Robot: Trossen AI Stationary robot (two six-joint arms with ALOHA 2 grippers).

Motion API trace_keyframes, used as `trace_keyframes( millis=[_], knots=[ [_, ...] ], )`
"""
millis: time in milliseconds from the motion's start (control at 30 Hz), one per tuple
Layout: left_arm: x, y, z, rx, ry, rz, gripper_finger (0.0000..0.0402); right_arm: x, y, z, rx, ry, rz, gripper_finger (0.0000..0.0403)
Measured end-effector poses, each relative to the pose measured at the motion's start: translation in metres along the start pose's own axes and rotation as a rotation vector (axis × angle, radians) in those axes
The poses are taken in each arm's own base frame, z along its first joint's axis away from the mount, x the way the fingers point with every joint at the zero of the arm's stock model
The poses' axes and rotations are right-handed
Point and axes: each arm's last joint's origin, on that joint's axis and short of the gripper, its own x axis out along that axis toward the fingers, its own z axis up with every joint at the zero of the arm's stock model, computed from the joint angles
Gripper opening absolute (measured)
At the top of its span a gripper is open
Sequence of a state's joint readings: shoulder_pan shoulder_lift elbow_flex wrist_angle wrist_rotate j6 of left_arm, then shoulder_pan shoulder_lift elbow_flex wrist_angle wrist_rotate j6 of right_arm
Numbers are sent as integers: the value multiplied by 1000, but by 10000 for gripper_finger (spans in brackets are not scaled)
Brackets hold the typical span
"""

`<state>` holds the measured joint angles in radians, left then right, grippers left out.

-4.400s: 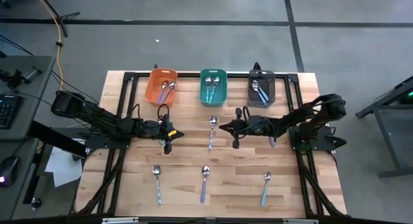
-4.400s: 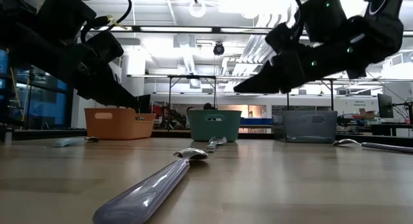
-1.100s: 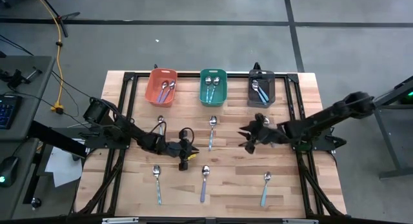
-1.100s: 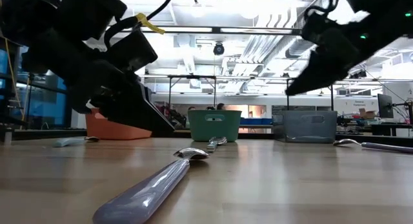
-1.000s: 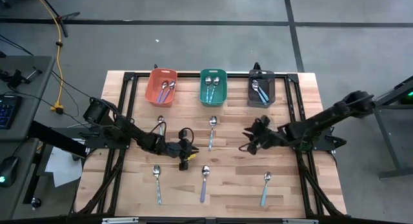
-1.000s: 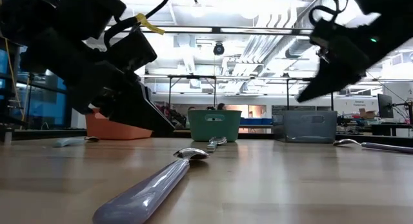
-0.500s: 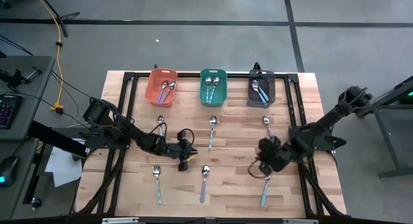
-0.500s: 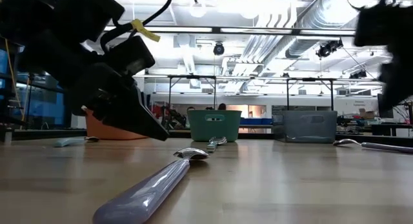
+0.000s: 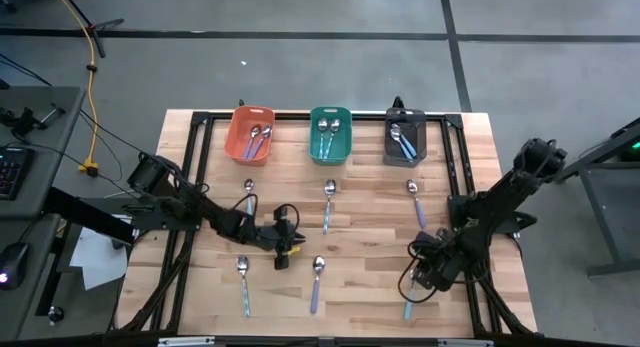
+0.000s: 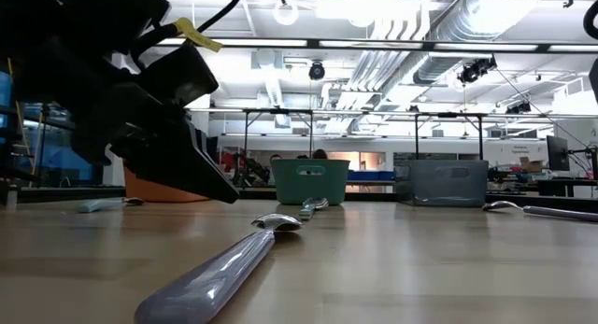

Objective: Sort silverware by color (type)
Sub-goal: Put the blue spoon into the black bin

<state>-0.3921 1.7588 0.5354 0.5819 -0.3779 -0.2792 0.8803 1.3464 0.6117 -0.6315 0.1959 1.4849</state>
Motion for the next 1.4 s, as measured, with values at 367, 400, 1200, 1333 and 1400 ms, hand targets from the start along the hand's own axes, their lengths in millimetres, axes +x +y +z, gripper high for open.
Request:
trace_keyframes(
  millis=[367, 400, 1200, 1333, 1400],
  knots=[
    [-3, -7, -2, 18, 0, -21, 36, 11, 5, -2, -11, 5, 125, 181],
    [-3, -7, -2, 21, 0, -20, 36, 13, 4, -3, -9, 3, 139, 181],
    [-3, -7, -2, 20, 0, -19, 36, 20, 3, -4, -127, -9, 207, 6],
    [-3, -7, -2, 18, -1, -20, 36, 20, 2, -4, -145, -10, 205, 7],
    [-3, -8, -1, 11, -10, -22, 36, 20, 2, -3, -153, -13, 204, 4]
  ],
)
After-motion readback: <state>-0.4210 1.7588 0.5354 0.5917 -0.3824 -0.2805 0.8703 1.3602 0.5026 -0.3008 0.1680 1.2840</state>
